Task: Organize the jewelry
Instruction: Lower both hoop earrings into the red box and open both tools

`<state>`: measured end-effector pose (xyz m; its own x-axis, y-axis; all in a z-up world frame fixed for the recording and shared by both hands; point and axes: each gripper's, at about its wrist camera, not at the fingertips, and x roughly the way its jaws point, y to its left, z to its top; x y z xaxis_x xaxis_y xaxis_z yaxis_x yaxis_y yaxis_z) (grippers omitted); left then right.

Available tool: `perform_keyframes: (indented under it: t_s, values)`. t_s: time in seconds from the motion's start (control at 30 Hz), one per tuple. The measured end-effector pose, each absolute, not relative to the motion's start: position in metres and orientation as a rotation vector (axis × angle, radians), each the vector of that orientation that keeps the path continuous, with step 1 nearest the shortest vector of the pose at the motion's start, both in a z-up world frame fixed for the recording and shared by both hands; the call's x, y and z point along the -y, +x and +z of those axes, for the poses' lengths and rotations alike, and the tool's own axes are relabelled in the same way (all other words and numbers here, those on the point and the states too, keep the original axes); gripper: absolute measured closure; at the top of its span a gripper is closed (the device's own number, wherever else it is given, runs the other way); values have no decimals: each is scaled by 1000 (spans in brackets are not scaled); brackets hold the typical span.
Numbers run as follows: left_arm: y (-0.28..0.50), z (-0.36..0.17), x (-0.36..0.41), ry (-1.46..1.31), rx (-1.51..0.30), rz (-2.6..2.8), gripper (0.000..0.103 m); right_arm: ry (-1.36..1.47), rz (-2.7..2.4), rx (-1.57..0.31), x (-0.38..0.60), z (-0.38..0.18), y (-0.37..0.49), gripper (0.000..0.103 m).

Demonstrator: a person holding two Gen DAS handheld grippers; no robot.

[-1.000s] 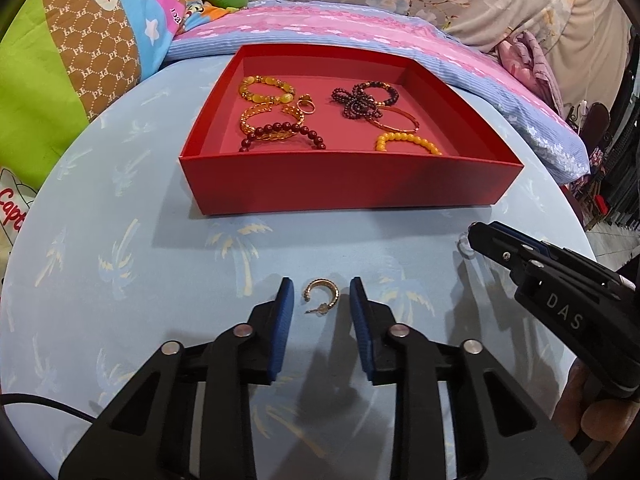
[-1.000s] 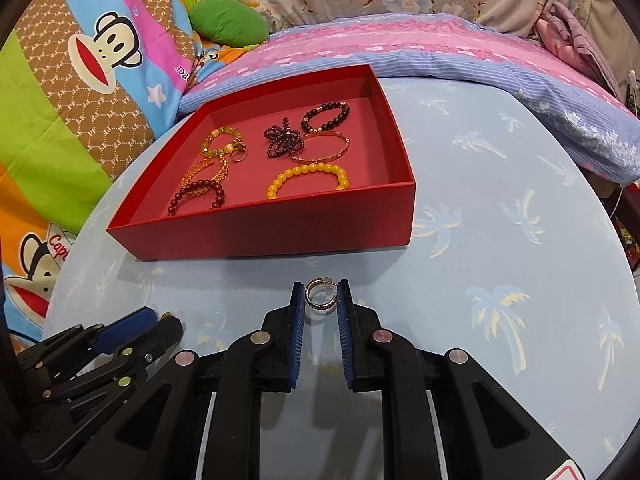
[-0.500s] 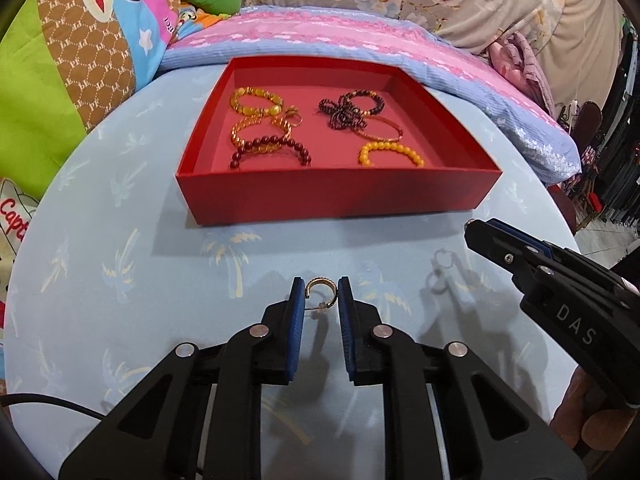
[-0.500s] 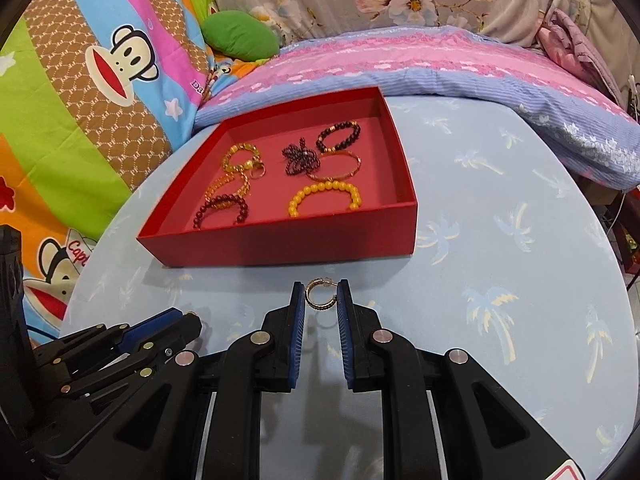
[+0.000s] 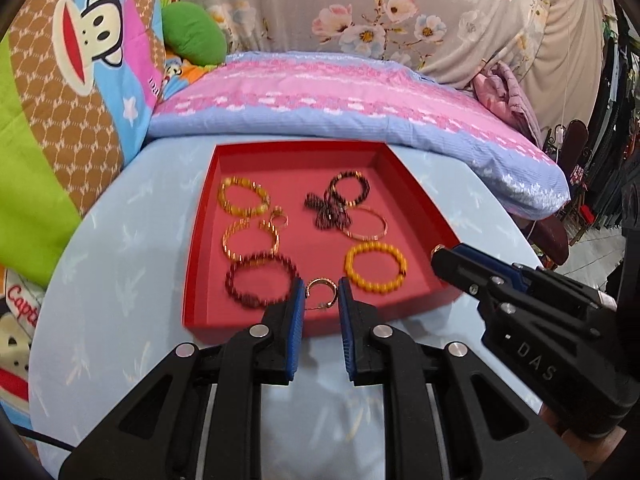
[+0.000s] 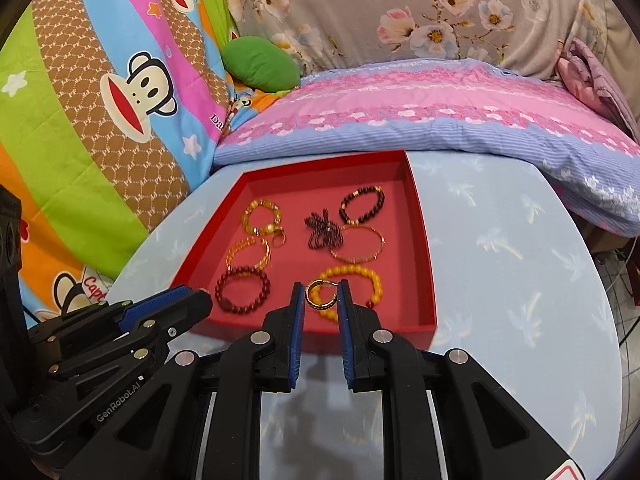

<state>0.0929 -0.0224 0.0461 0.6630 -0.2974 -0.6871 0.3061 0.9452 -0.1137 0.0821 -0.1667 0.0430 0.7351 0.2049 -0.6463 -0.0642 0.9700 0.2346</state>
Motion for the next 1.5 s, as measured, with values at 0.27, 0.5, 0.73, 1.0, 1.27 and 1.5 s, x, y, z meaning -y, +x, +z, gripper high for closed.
perform_keyframes:
  t_s: [0.27,0.5,0.73,1.0,1.27,1.5]
  values:
    - [139,44,36,39,-774,-326,87,204,174,-746,162,36,129,87]
    - [167,28,36,22,-815,-315,87,201,168,-778,162,19,155,87]
    - [182,13,37,25,-843,-308,87,205,164,-804,162,5,169,87]
    - [190,4,37,27,-860,-300,87,212,162,-820,163,-5,177,87]
    - [193,0,39,35,-873,-278,83,212,146,-822,162,-6,176,85]
    - [184,8,37,39,-860,-252,72,212,112,-806,165,2,166,83]
